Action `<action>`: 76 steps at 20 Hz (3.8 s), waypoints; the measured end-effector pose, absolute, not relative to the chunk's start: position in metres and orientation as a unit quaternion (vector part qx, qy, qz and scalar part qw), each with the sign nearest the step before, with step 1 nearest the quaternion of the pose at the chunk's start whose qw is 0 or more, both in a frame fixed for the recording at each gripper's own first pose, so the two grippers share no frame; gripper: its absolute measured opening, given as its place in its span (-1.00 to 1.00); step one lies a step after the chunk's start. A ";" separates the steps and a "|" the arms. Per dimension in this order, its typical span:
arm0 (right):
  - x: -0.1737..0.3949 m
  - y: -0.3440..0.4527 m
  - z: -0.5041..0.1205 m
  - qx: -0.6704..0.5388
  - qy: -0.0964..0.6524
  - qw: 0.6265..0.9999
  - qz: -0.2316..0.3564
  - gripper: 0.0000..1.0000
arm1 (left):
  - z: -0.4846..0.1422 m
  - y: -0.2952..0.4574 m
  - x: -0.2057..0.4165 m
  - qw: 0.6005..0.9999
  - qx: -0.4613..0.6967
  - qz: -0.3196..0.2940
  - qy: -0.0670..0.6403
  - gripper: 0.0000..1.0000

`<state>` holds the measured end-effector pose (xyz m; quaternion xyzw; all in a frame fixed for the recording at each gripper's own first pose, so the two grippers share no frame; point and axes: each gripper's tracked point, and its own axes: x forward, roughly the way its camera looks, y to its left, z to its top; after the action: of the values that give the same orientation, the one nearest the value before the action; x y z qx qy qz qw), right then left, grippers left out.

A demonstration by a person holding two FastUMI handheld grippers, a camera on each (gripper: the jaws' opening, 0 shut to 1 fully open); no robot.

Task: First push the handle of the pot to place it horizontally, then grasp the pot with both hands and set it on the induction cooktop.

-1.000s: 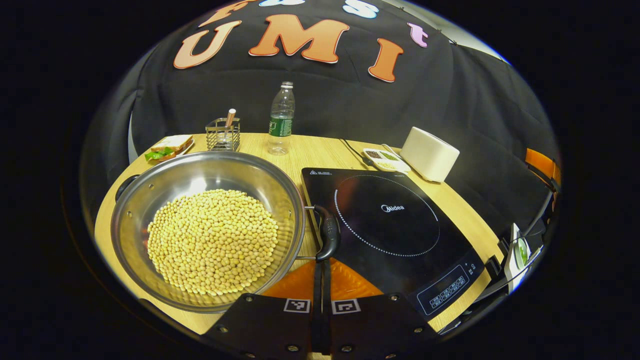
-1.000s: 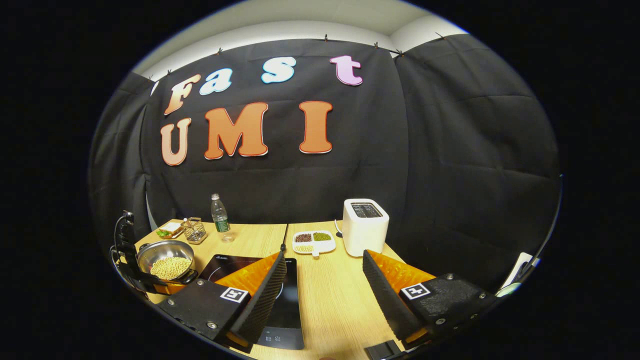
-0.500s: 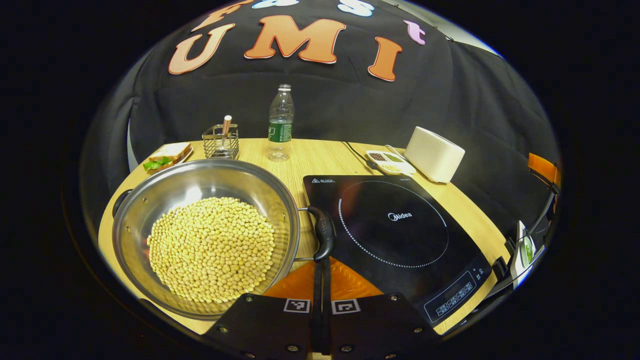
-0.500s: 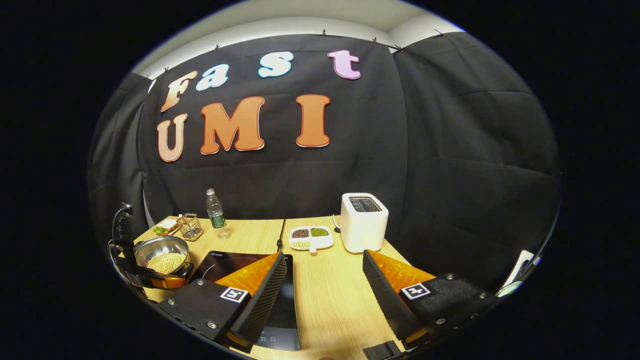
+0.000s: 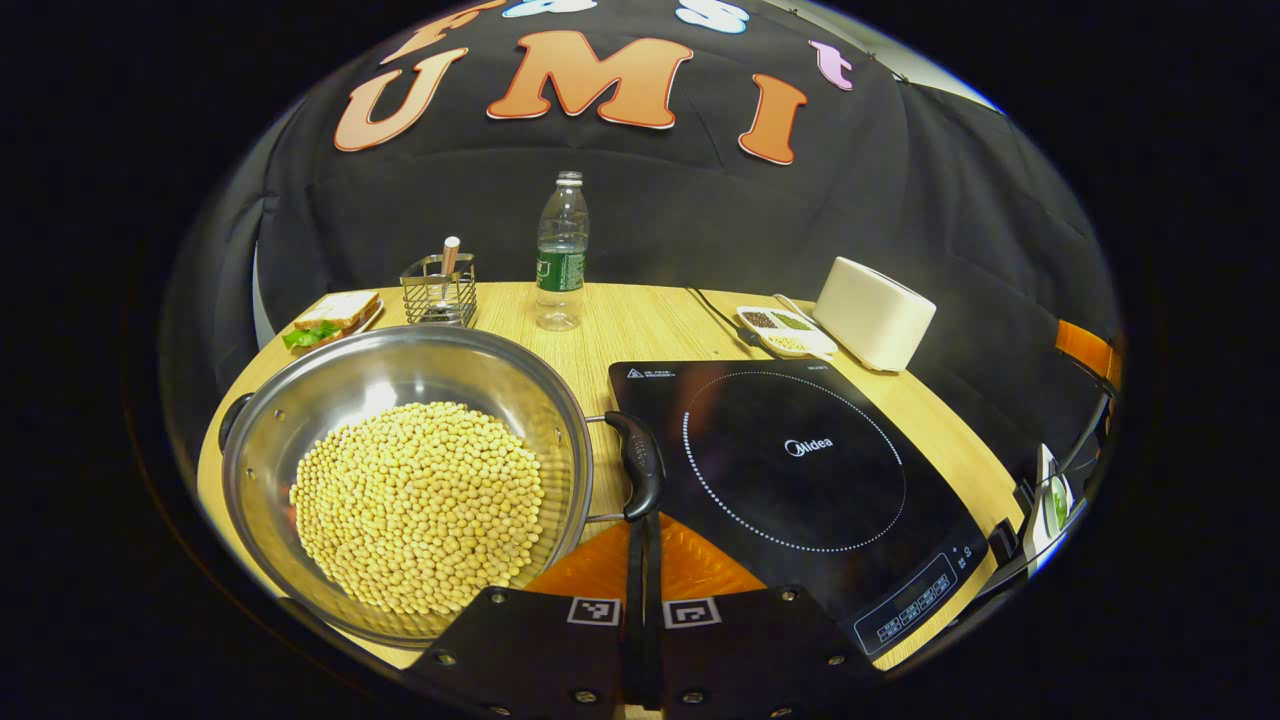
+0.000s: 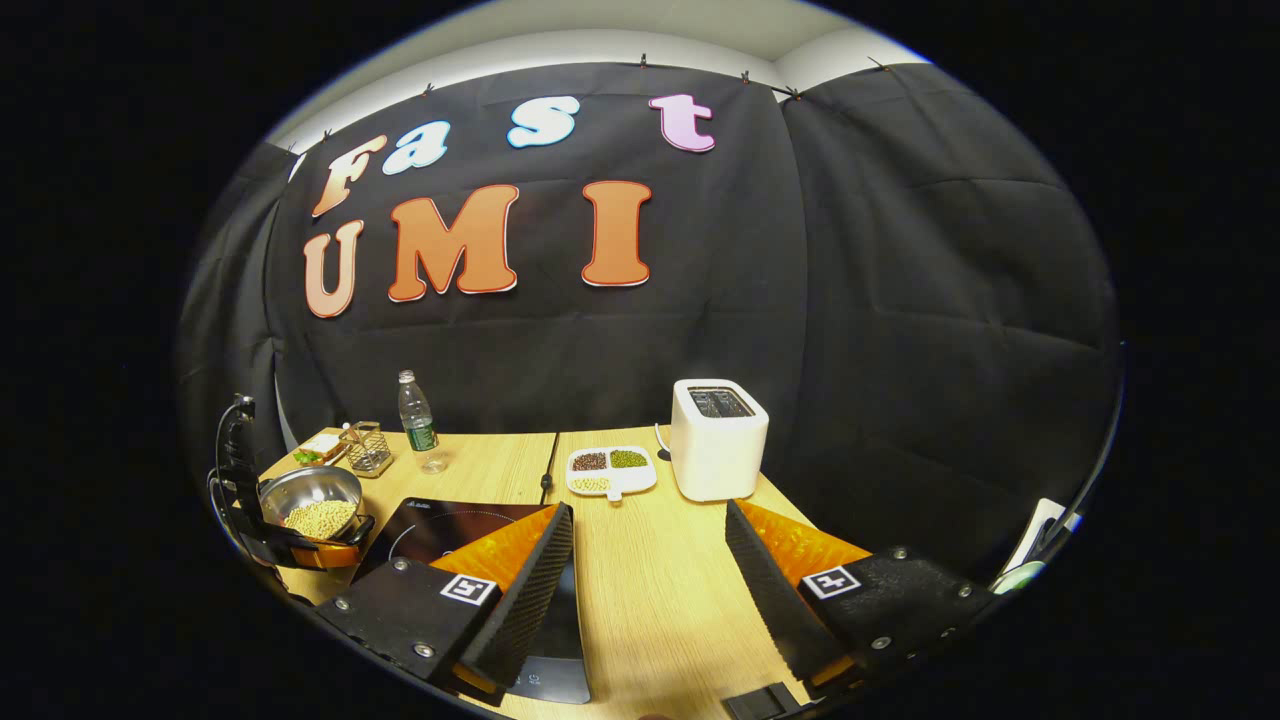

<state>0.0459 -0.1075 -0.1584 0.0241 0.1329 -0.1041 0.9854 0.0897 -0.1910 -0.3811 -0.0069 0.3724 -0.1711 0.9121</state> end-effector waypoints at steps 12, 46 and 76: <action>0.058 -0.029 -0.141 0.012 0.128 0.989 -0.066 0.91 | -0.294 -0.104 0.091 0.944 -0.031 -0.143 0.294 -0.97; 0.162 0.240 -0.309 0.014 0.323 0.946 0.011 0.92 | -0.368 0.124 0.182 0.944 -0.019 -0.065 0.324 0.53; 0.127 0.206 -0.247 0.070 0.317 0.945 0.050 -0.12 | -0.295 0.078 0.133 0.948 -0.033 -0.025 0.317 -0.19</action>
<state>0.1266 0.2061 -0.2469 0.0699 0.3166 0.0504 0.9446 0.1334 0.0780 -0.2949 -0.0333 0.3169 -0.0245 0.9475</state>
